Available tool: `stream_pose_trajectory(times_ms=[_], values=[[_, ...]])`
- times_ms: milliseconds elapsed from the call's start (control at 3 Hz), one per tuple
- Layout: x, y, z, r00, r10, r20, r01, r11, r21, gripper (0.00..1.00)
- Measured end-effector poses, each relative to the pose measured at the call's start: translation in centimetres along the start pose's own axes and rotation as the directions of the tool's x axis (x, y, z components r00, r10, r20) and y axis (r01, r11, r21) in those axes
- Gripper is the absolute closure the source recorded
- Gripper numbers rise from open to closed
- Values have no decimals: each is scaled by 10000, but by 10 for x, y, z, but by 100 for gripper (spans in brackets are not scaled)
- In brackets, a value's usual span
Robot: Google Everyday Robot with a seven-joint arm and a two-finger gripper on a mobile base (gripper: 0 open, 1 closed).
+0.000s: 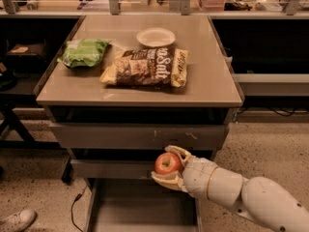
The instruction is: Pick apple from bottom drawer and place on counter
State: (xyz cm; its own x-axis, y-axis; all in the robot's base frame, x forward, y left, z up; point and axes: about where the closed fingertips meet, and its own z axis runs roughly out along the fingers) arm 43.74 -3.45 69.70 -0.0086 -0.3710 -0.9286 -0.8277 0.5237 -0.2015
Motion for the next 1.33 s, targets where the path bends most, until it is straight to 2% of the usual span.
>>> stream_pose_trajectory(times_ms=[333, 667, 1000, 1333], values=[[-45, -12, -11, 9981, -619, -46, 620, 9976, 301, 100], [-89, -31, -20, 9911, -1330, -46, 1330, 9889, 656, 100], [-89, -31, -20, 9911, -1330, -46, 1330, 9889, 655, 100], [-93, -43, -25, 9921, -1257, -4, 1253, 9887, 818, 100]])
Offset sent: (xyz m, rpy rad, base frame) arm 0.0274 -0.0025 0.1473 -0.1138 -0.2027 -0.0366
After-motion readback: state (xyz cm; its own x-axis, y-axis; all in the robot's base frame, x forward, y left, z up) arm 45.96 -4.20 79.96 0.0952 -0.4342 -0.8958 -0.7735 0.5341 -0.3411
